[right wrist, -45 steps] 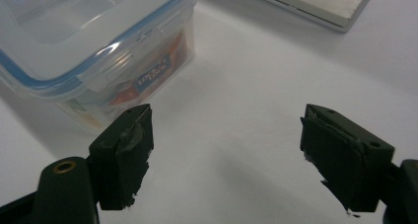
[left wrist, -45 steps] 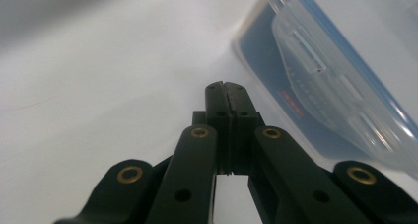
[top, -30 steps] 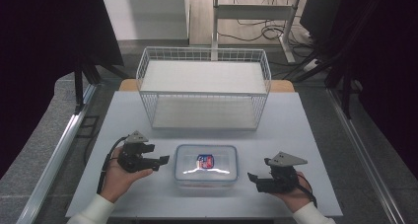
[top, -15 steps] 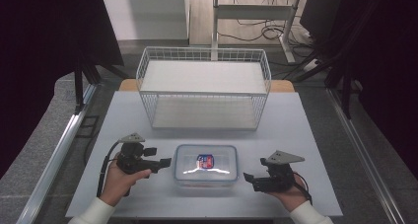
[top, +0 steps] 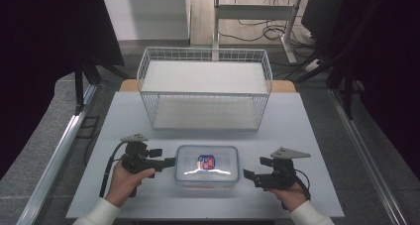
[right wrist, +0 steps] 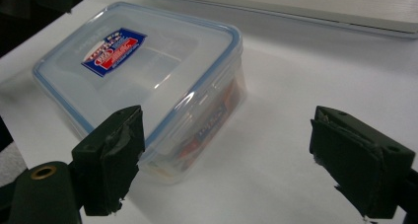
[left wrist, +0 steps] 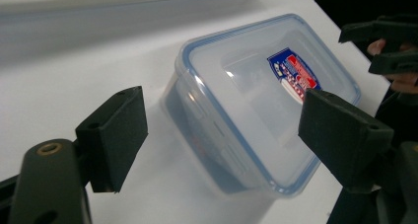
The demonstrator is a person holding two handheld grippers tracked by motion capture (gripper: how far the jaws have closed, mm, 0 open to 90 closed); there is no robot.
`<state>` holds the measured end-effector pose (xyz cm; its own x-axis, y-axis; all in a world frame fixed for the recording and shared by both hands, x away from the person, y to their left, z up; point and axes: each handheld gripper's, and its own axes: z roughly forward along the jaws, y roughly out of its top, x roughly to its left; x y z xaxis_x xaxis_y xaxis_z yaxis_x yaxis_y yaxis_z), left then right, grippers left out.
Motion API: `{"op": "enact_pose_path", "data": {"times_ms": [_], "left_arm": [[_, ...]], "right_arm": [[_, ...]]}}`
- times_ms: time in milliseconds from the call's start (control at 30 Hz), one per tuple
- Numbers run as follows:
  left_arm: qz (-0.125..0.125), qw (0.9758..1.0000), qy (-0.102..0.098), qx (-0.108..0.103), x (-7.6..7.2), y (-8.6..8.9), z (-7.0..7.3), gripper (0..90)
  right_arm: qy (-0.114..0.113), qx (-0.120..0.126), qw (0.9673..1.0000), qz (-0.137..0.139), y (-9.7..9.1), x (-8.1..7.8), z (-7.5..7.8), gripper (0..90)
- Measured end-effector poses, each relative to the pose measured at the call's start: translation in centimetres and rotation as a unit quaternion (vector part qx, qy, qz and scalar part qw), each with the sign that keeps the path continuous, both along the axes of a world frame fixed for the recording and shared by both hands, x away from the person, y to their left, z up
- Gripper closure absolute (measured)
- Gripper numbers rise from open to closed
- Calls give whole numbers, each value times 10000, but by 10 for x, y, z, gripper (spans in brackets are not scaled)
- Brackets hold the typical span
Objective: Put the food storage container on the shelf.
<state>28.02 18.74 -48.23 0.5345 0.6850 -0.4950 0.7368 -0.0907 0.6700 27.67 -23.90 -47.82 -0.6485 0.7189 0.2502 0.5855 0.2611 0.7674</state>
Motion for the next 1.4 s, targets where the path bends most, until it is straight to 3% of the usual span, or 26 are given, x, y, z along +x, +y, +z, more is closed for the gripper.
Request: {"op": "enact_pose_path", "data": {"times_ms": [133,267,533,667,767,900,1167,1400], "left_arm": [[-70,9994,283,-164,9,-8,-8,169],[-181,9988,392,-251,12,-13,-13,158],[-380,9945,826,-520,19,-19,-29,144],[-471,9923,930,-665,21,-21,-35,147],[-558,9911,1003,-668,21,-23,-37,155],[-595,9905,1045,-666,21,-24,-39,165],[-562,9901,1087,-683,19,-21,-38,217],[-436,9893,1142,-790,19,-16,-40,303]], "right_arm": [[37,23,10000,14,2,2,0,138],[55,33,10000,59,5,2,0,134],[147,93,9998,107,11,6,-1,128],[180,153,9997,112,13,8,-1,124],[373,343,9986,170,17,13,-1,114],[642,365,9968,294,26,21,-6,97],[1307,690,9885,325,38,39,-16,98],[1564,741,9839,455,41,42,-20,153]]}}
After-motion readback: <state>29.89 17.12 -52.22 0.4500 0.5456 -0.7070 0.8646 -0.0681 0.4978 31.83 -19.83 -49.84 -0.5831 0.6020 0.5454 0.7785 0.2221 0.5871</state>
